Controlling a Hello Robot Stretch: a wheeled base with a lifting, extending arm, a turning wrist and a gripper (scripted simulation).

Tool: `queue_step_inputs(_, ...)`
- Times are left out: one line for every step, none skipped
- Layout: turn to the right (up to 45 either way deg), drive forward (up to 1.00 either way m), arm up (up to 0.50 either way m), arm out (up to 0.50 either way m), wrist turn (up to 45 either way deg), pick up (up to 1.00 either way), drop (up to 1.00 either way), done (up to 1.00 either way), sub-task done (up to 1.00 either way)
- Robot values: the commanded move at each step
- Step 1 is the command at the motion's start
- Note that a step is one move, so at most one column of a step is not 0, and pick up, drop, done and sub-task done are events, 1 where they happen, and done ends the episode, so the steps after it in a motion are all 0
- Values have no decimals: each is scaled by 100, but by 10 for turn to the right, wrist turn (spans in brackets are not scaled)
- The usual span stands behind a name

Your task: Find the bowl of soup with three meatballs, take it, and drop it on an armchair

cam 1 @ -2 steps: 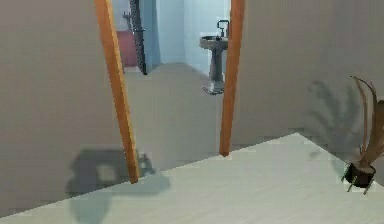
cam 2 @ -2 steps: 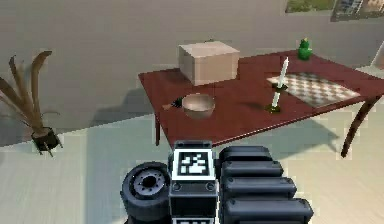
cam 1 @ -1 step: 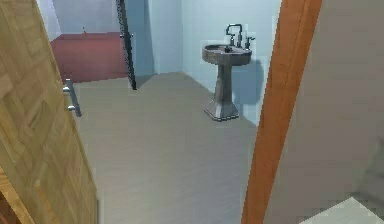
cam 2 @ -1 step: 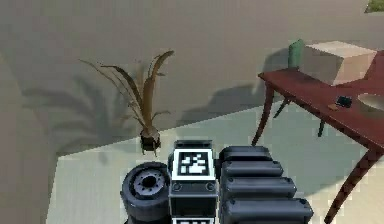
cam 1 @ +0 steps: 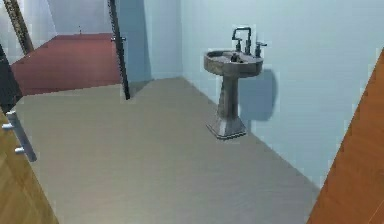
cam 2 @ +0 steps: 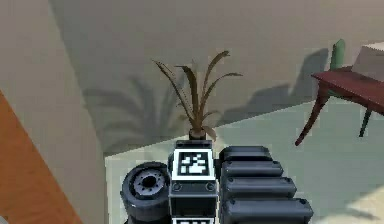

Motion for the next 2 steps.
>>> queue_step_inputs(-210,0,0,0,0,0,0,0,0)
queue_step_inputs(-30,0,0,0,0,0,0,0,0)
